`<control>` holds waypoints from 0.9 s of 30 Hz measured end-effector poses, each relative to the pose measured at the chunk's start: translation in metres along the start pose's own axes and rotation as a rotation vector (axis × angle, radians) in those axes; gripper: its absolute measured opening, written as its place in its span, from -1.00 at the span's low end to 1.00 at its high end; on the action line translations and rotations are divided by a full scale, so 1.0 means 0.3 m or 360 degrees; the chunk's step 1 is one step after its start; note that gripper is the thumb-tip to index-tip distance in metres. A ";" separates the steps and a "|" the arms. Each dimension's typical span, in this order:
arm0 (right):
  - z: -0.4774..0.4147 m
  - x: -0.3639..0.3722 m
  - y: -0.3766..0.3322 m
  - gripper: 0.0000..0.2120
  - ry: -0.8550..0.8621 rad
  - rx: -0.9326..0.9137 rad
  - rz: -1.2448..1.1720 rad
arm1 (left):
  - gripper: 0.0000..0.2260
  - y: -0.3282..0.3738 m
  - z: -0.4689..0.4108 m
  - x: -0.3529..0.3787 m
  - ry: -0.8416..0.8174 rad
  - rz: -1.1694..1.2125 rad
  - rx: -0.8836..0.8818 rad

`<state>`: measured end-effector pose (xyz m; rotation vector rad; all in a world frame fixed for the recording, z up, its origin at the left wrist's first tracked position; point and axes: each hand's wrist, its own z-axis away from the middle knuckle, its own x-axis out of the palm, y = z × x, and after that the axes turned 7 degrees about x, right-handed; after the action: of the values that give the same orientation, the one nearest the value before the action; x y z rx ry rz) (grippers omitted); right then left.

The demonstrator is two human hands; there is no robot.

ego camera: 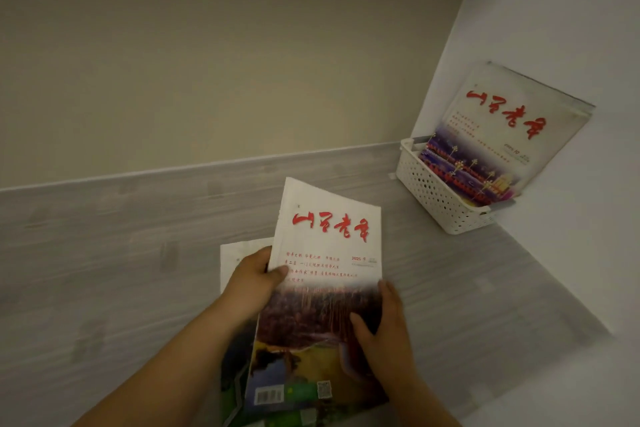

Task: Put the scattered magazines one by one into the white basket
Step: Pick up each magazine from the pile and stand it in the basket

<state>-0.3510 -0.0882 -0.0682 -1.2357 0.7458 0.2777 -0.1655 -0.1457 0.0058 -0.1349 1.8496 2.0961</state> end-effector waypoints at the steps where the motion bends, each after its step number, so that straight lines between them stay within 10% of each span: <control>1: -0.014 -0.021 -0.010 -0.35 0.0039 0.0067 -0.0154 | -0.72 0.023 -0.011 0.005 -0.0022 0.0080 0.0027; 13: -0.330 -0.502 -0.052 -0.91 0.0386 0.0187 -0.0705 | -0.71 0.431 -0.349 0.227 0.0044 0.0264 0.0427; 27: -0.704 -0.804 -0.077 -0.84 0.0793 -0.0183 -0.0796 | -0.63 0.841 -0.819 0.605 0.0100 0.0487 0.0555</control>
<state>-0.5919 -0.2435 0.0773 -1.5784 0.8183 -0.4181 -0.4521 -0.3749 0.1550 0.1810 2.3669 1.9274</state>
